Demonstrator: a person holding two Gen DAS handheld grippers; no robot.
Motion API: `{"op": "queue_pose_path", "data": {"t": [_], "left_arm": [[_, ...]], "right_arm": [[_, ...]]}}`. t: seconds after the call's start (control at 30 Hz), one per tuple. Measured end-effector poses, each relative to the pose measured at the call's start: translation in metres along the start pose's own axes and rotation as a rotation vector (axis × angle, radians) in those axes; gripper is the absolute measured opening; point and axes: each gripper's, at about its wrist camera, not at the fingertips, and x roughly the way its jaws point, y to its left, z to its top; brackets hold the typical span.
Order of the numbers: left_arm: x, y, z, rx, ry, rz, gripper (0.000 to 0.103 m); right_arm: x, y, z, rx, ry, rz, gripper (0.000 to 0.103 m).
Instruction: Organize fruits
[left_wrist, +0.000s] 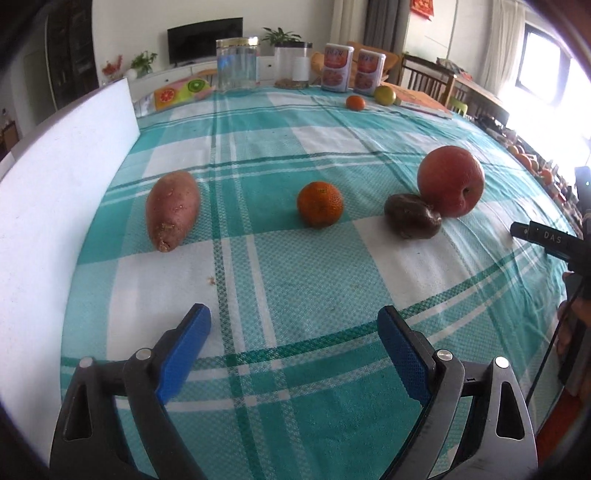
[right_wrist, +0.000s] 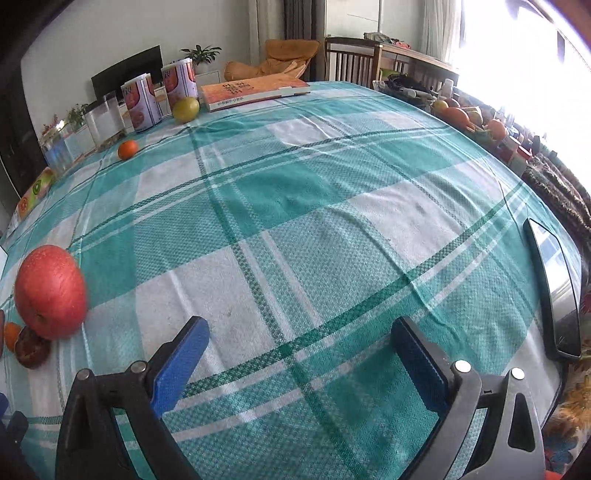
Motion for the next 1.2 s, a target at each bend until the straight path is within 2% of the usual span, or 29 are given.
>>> {"op": "queue_pose_path", "data": {"t": [0.2,1.2], "left_arm": [[0.0061,-0.0081,0.0004,0.037,0.018,0.04,0.095],[0.0081,-0.0089,0.0011,0.04,0.022,0.03,0.099]], "right_arm": [[0.0035,0.0013,-0.0002,-0.002,0.012,0.001,0.103],[0.0035,0.0018,0.0,-0.001,0.011,0.002,0.103]]}}
